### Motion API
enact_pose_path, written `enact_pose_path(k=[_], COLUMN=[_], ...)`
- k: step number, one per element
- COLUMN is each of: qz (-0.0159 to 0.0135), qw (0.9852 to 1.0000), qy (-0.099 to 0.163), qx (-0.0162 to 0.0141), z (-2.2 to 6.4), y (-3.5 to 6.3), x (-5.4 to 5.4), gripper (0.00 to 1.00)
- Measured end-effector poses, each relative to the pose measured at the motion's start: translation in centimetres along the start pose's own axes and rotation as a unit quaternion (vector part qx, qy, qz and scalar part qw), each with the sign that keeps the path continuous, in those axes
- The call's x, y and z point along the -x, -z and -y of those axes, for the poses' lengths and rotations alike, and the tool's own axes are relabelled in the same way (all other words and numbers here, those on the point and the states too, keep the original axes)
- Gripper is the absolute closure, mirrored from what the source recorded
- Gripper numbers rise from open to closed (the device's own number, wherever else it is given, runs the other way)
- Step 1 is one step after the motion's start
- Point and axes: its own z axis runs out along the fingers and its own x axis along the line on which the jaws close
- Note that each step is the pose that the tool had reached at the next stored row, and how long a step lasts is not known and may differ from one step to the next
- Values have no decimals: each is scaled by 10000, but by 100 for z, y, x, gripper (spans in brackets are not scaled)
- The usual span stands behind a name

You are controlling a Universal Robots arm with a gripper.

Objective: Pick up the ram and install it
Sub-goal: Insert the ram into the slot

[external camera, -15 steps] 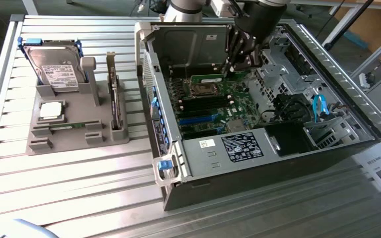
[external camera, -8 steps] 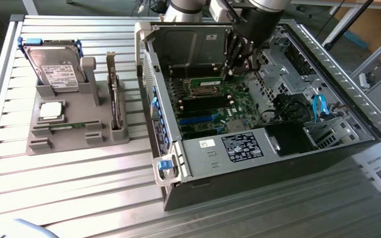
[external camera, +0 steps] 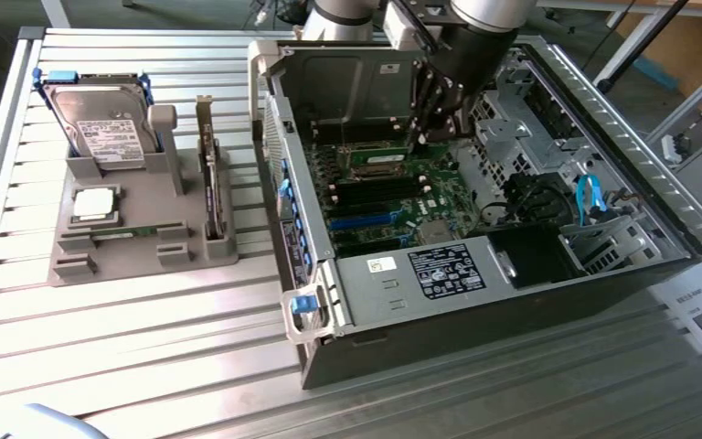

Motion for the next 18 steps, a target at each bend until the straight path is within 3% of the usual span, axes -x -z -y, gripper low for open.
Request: enact_pose_path(k=[14,18], qz=[-2,-3], qw=[10000,10000], qy=[0,0], qx=[0,0], z=[7,7], y=[-205,-210], x=[-1,-2], gripper=[88,88])
